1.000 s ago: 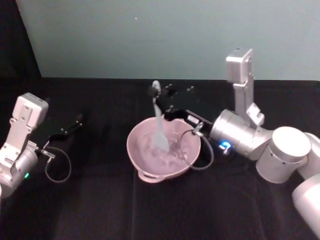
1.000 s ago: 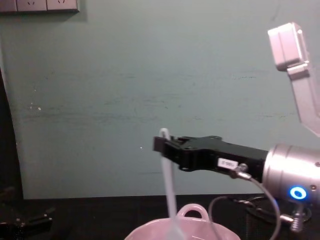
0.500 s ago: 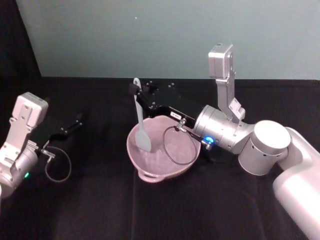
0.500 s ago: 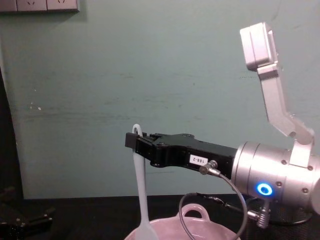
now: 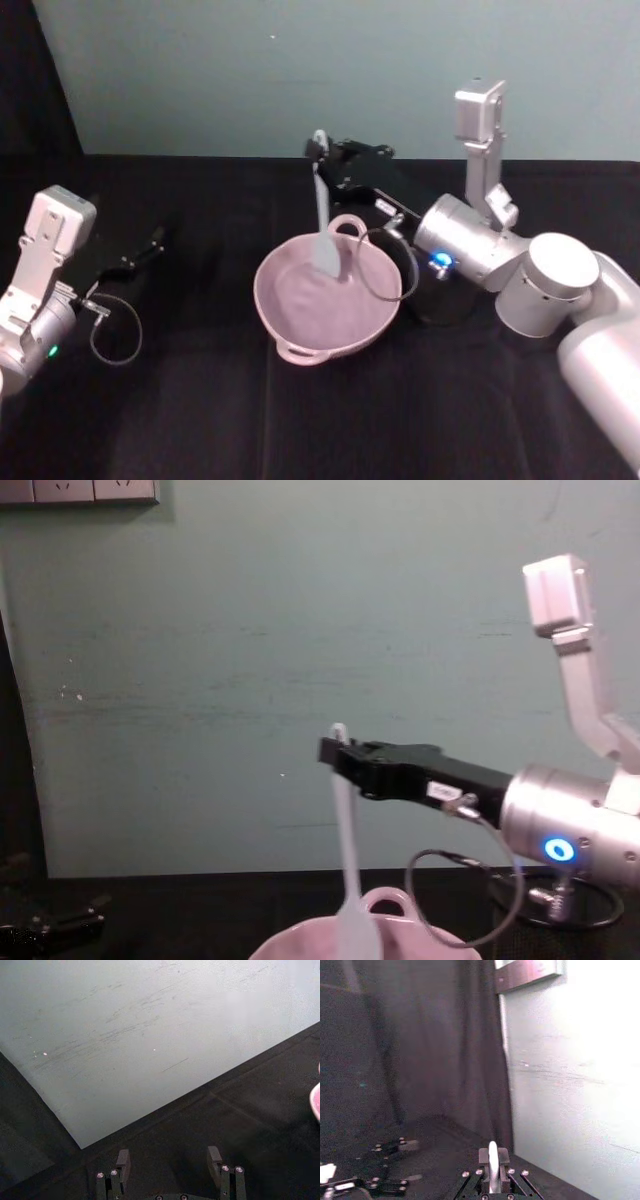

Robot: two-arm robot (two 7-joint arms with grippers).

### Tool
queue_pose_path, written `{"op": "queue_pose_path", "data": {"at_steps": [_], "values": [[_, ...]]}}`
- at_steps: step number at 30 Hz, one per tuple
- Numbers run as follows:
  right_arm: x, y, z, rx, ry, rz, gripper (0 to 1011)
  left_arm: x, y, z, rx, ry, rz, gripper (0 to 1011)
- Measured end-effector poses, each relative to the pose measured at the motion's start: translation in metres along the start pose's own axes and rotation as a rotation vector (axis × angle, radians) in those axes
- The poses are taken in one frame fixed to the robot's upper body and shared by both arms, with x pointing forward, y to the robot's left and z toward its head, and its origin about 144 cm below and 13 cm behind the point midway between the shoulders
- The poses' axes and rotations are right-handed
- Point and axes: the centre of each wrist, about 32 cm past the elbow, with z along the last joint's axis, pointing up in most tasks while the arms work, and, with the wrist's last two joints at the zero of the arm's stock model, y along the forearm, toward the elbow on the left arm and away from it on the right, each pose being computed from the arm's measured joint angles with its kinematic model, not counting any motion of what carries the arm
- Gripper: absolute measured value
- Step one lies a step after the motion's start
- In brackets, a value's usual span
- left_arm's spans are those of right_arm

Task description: Use the one hand to pick up the spoon and stir the clear water in the bowl.

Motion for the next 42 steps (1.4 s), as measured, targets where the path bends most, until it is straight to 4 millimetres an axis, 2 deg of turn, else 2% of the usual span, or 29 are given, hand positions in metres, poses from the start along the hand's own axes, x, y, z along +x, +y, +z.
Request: {"op": "queue_pose_path", "data": {"at_steps": [8, 17, 24, 30, 36, 42], "values": [[0.006, -0.020, 0.007, -0.006, -0.029, -0.052, 116, 0.000, 0.000, 0.000, 0.000, 0.000, 0.000, 1011], [-0.008, -0.028, 0.014, -0.032, -0.056, -0.021, 116, 0.000, 0.000, 0.000, 0.000, 0.000, 0.000, 1011], [-0.030, -0.017, 0.013, -0.042, -0.030, 0.082, 116, 0.000, 0.000, 0.000, 0.000, 0.000, 0.000, 1011], [-0.041, -0.003, 0.013, -0.028, -0.016, 0.140, 116, 0.000, 0.000, 0.000, 0.000, 0.000, 0.000, 1011], [-0.038, 0.009, 0.011, -0.010, -0.001, 0.151, 116, 0.000, 0.000, 0.000, 0.000, 0.000, 0.000, 1011], [-0.026, 0.016, 0.006, 0.009, 0.017, 0.130, 116, 0.000, 0.000, 0.000, 0.000, 0.000, 0.000, 1011]]}}
